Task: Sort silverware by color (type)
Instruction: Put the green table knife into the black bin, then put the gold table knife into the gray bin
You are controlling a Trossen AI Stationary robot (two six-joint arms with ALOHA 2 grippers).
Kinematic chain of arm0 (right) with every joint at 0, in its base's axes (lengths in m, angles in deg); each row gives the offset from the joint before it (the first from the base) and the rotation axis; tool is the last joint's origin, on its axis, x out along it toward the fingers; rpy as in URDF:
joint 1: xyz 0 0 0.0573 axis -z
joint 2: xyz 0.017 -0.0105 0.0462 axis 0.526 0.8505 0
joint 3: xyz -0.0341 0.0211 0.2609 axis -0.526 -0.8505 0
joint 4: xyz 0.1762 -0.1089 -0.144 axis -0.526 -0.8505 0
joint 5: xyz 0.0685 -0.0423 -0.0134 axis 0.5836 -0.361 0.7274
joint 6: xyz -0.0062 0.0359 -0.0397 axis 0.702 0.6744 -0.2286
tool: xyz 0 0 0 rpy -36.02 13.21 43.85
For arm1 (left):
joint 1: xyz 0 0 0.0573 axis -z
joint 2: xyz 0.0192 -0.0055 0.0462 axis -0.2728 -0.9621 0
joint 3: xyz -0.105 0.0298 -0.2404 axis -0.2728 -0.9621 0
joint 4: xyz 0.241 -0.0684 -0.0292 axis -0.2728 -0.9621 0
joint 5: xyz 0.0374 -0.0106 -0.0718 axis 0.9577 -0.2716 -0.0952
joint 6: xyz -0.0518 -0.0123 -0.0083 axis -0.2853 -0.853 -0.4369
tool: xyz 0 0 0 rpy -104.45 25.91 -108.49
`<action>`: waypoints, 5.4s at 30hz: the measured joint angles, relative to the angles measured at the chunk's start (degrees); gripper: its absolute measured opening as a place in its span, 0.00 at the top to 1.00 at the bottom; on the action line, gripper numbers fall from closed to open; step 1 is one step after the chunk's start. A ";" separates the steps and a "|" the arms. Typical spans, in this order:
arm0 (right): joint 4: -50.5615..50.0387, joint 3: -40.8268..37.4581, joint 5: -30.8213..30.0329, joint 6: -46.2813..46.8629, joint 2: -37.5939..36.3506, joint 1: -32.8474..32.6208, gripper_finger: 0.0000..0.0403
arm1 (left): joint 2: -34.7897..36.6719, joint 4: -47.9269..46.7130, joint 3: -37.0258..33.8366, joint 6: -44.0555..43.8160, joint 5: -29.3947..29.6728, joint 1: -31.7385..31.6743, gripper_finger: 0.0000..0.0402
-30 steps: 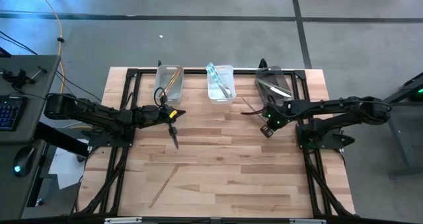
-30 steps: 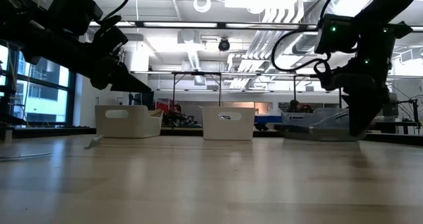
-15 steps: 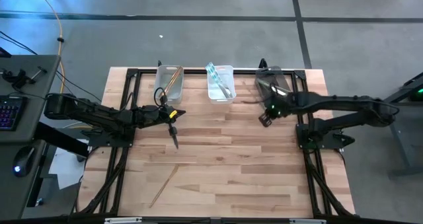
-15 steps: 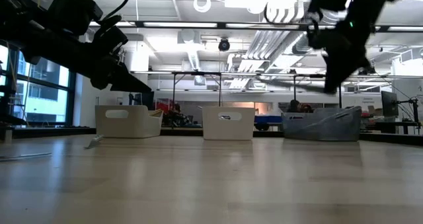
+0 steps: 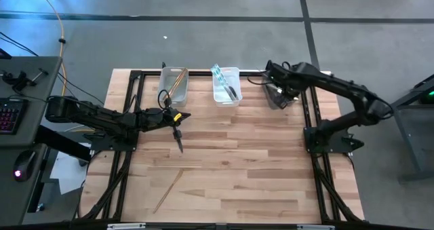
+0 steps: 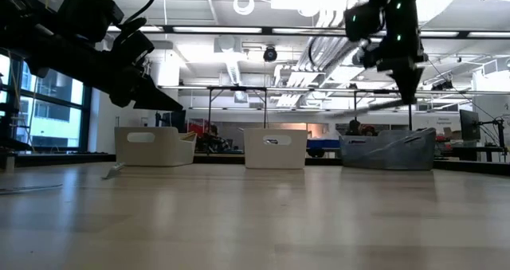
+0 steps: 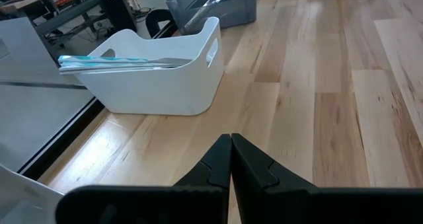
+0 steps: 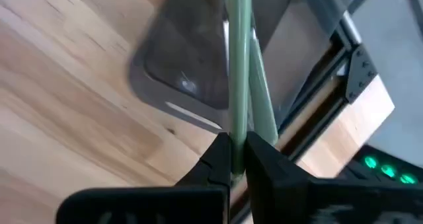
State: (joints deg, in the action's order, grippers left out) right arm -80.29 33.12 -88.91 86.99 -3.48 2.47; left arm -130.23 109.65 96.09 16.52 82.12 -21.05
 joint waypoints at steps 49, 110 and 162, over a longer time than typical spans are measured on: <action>1.44 3.26 -3.06 -6.76 5.46 0.68 0.69 | 0.00 -13.59 4.04 -0.79 -8.87 3.92 1.00; 84.30 -27.49 11.50 -19.82 -13.67 -30.51 1.00 | -42.01 -77.78 51.75 -86.05 -6.70 55.14 0.97; 84.36 0.11 18.50 -22.88 36.99 -42.30 0.67 | -22.25 -56.33 29.92 -67.78 5.91 48.95 0.73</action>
State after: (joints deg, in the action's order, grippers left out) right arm 4.07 33.24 -70.41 64.12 33.51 -39.83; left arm -152.48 53.32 126.01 -51.26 88.03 27.91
